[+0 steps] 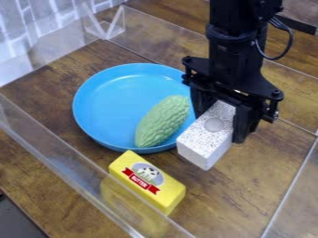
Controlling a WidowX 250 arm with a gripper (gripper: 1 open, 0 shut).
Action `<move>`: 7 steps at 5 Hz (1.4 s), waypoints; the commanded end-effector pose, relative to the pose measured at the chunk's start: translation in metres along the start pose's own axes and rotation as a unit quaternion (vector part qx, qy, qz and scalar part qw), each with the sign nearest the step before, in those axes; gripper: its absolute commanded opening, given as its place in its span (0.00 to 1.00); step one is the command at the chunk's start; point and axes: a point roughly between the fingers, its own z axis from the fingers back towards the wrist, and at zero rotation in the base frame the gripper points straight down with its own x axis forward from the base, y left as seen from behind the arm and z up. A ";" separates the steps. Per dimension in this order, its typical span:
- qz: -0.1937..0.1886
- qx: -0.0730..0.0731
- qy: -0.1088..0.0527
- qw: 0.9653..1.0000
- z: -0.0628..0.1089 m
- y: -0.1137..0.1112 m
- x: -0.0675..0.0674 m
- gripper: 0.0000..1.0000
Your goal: Put the white object in the blue tray
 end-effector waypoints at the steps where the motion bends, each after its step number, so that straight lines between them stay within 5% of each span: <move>1: 0.018 0.000 -0.022 1.000 0.018 0.013 -0.004 0.00; 4: 0.023 0.011 -0.009 1.000 -0.019 0.025 -0.027 0.00; 7: 0.020 0.026 -0.004 0.999 -0.035 0.031 -0.032 0.00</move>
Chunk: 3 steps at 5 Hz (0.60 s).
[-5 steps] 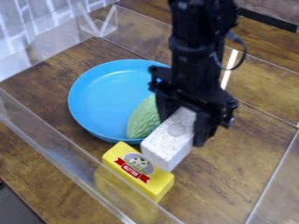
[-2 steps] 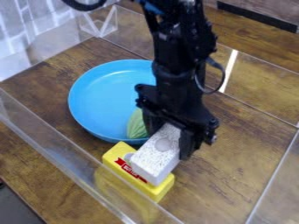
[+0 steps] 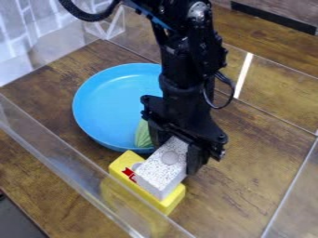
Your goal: Put the white object in the blue tray
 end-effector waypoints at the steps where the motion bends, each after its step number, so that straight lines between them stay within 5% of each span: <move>1: -0.001 0.001 -0.013 1.000 0.005 0.000 0.002 0.00; 3: 0.004 0.004 -0.009 1.000 0.009 0.003 0.002 0.00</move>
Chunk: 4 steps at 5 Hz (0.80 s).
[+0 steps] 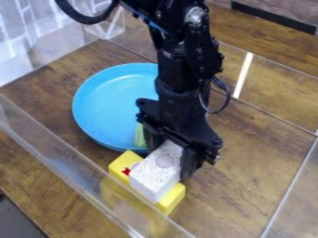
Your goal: Put the white object in the blue tray
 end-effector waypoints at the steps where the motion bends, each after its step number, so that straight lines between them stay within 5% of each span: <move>1: 0.004 -0.003 -0.020 1.000 0.015 0.001 0.011 0.00; 4: -0.001 -0.003 -0.025 1.000 0.024 0.010 0.020 0.00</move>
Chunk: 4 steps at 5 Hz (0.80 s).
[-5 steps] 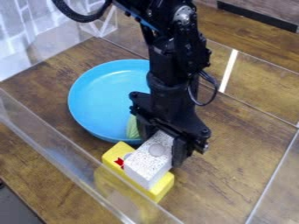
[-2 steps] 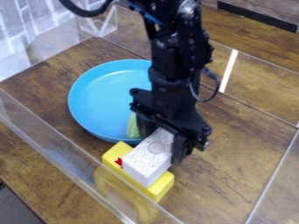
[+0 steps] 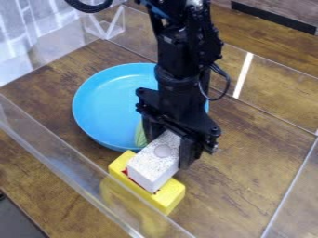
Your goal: Put the white object in the blue tray
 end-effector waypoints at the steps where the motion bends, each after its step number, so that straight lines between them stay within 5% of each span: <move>1: 0.005 -0.005 -0.038 0.999 0.018 0.003 0.016 0.00; 4: -0.006 -0.013 -0.048 0.999 0.018 0.007 0.025 0.00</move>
